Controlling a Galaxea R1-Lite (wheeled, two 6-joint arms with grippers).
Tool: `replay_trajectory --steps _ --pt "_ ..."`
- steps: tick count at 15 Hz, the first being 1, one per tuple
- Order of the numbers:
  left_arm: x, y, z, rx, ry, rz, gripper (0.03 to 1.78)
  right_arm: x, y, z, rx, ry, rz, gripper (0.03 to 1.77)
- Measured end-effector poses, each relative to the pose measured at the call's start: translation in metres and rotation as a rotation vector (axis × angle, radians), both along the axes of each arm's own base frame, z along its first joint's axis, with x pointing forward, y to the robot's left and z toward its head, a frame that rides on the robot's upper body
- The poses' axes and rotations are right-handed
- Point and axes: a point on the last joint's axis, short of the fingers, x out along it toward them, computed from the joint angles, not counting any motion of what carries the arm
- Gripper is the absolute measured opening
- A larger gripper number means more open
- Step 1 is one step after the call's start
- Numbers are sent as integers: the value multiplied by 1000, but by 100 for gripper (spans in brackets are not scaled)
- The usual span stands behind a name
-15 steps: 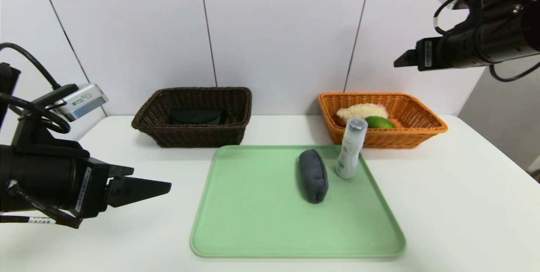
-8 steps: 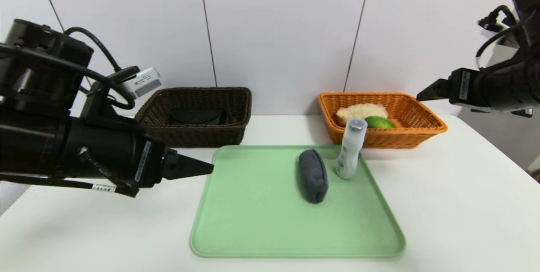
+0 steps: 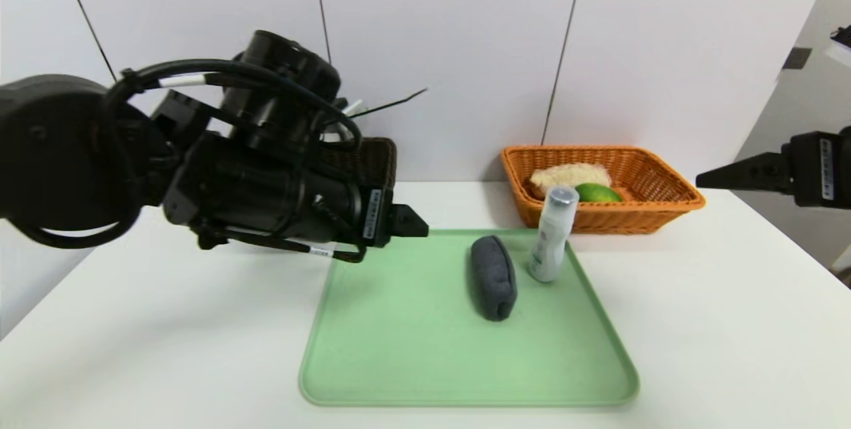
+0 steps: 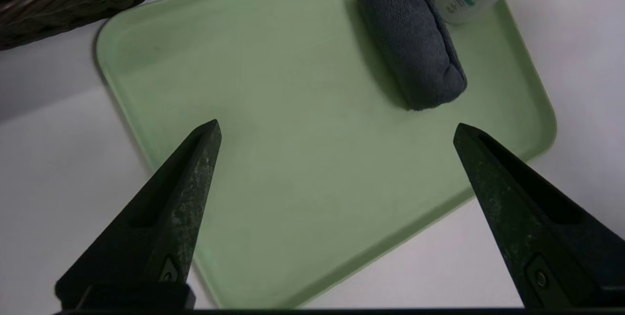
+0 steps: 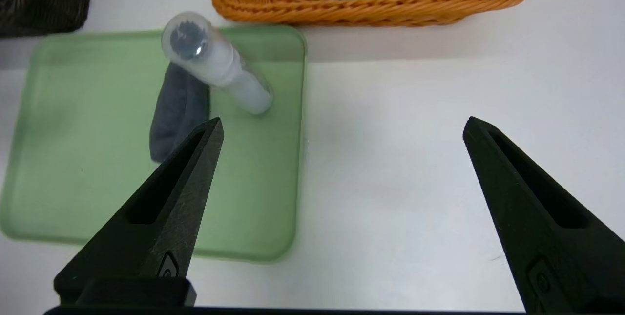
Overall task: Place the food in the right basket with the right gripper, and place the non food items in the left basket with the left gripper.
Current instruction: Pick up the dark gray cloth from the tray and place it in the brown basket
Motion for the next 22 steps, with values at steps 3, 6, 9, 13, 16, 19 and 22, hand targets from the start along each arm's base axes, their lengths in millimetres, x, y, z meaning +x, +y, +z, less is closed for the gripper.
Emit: replay_trajectory --steps 3,6,9,13,16,19,22 --pt "11 -30 -9 -13 32 29 169 -24 -3 -7 -42 50 155 169" --pt "20 -60 -17 -36 60 45 169 -31 -4 -8 -37 46 181 169" --pt "25 -88 -30 -5 50 61 169 -33 -4 -11 -34 51 178 169" --pt "29 -120 -49 49 19 78 169 -33 -4 -16 -32 73 175 169" --pt "32 -137 -61 86 -3 78 169 -34 -4 -23 -35 99 174 169" --pt "35 -151 -74 131 -25 62 169 -35 -6 -25 -37 104 168 169" --pt "42 -159 -85 208 -79 81 169 -37 -7 -27 -39 106 164 169"
